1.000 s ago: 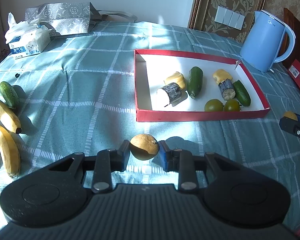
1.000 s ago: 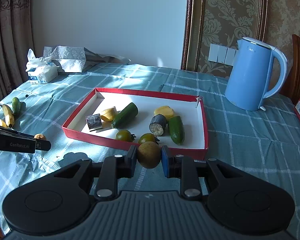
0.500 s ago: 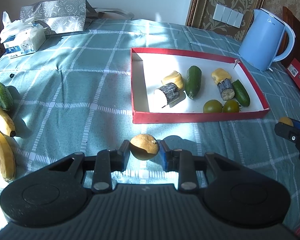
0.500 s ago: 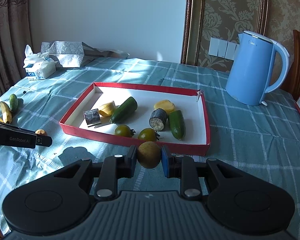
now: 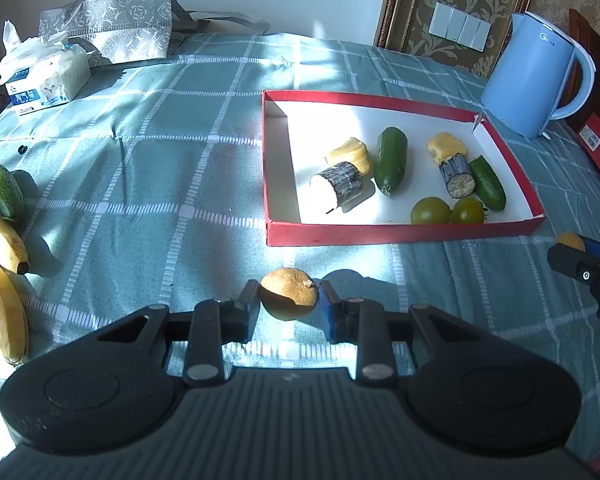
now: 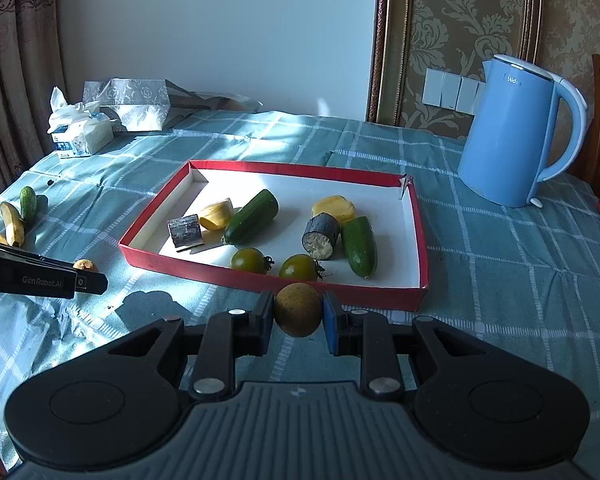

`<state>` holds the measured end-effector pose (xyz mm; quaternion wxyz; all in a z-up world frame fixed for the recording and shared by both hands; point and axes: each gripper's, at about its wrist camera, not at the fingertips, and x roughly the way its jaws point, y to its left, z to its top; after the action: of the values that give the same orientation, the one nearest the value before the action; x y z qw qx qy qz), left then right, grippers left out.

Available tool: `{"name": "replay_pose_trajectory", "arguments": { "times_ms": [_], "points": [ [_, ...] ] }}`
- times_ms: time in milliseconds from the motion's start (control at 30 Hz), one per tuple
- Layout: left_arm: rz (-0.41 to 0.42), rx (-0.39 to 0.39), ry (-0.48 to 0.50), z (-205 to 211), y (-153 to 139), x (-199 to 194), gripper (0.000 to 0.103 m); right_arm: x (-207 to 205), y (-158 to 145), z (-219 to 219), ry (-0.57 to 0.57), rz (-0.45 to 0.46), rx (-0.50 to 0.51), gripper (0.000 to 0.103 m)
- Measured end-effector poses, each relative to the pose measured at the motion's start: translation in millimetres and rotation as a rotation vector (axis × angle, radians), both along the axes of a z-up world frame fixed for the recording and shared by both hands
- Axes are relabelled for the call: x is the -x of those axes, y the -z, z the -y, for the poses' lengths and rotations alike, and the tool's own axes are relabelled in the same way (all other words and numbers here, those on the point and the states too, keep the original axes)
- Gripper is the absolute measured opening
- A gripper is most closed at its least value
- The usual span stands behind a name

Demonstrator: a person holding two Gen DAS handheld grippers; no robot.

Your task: Organize fruits

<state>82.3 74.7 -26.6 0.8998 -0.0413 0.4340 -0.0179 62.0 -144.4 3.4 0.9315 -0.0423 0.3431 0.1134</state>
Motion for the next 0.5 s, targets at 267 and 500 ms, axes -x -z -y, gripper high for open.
{"name": "replay_pose_trajectory", "arguments": {
  "times_ms": [267,500],
  "points": [
    [-0.011,0.000,0.003,2.6,2.3,-2.9,0.027,-1.1,1.2,-1.9,-0.006,-0.011,0.004,0.025],
    [-0.014,0.000,0.007,5.1,2.1,-3.7,0.027,-3.1,2.3,-0.6,-0.014,-0.018,0.002,0.025]
  ]
}}
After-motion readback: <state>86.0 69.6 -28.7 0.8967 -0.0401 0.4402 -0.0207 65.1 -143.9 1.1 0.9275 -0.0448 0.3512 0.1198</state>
